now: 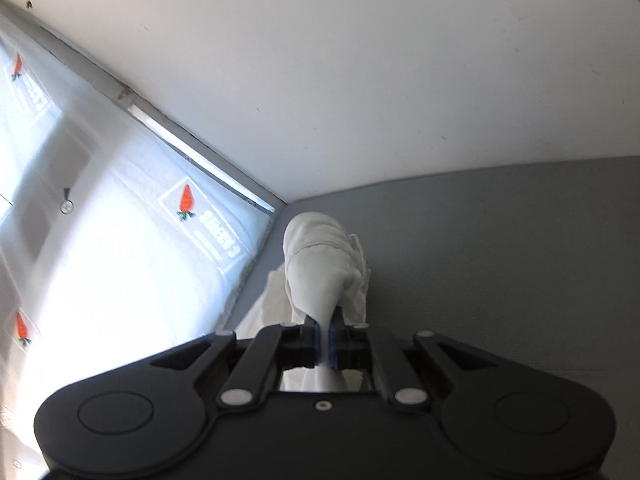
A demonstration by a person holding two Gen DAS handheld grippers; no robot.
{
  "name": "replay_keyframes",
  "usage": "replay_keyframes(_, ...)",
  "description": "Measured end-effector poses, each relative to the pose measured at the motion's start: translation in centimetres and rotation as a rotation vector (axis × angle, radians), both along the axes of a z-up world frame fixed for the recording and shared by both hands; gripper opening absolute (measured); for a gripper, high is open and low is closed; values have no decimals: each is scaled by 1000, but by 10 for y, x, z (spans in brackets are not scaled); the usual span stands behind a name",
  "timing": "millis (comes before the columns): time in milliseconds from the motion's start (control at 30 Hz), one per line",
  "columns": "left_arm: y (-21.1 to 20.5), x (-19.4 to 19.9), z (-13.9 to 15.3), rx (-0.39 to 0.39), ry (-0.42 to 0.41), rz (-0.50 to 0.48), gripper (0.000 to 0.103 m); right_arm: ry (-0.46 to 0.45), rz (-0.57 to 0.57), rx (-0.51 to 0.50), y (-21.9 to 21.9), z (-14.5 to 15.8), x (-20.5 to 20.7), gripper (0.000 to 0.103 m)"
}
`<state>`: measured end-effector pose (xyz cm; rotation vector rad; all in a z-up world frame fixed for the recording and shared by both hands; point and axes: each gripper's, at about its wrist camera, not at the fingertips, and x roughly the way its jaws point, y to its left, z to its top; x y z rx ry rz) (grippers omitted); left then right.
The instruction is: Fold clothes
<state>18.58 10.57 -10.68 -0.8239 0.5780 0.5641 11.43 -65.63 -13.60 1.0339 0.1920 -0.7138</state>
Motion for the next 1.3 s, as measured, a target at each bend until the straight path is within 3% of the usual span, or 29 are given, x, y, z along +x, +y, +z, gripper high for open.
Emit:
replay_keyframes(367, -6, 53, 54, 38, -113, -73, 1, -188, -65, -140, 13, 67, -3, 5)
replay_keyframes(433, -10, 77, 48, 58, -105, -89, 1, -147, -70, -182, 11, 69, 10, 5)
replay_keyframes(500, -13, 108, 30, 25, -63, -77, 1, -89, -75, -208, 7, 66, 27, 5)
replay_keyframes(600, -18, 152, 3, -42, -1, -66, 1, -51, -110, -115, -3, 43, 53, 5)
replay_keyframes(767, -37, 229, -18, -11, 66, -129, 1, 70, -76, -121, -20, 29, 111, 5)
replay_keyframes(867, -47, 283, -28, 5, 61, -157, 1, 121, -23, -191, -35, 33, 160, 5)
replay_keyframes(1100, -64, 422, -54, -16, -11, -222, 1, 140, 3, -280, -75, 18, 262, 5)
replay_keyframes(1167, -74, 456, -65, -3, -16, -270, 9, 151, -6, -283, -86, 9, 288, 5)
replay_keyframes(1233, -89, 483, -76, 32, 25, -293, 17, 253, -2, -296, -98, -4, 324, 6)
replay_keyframes(1300, -104, 484, -78, 102, 46, -318, 18, 388, 35, -334, -98, -17, 352, 12)
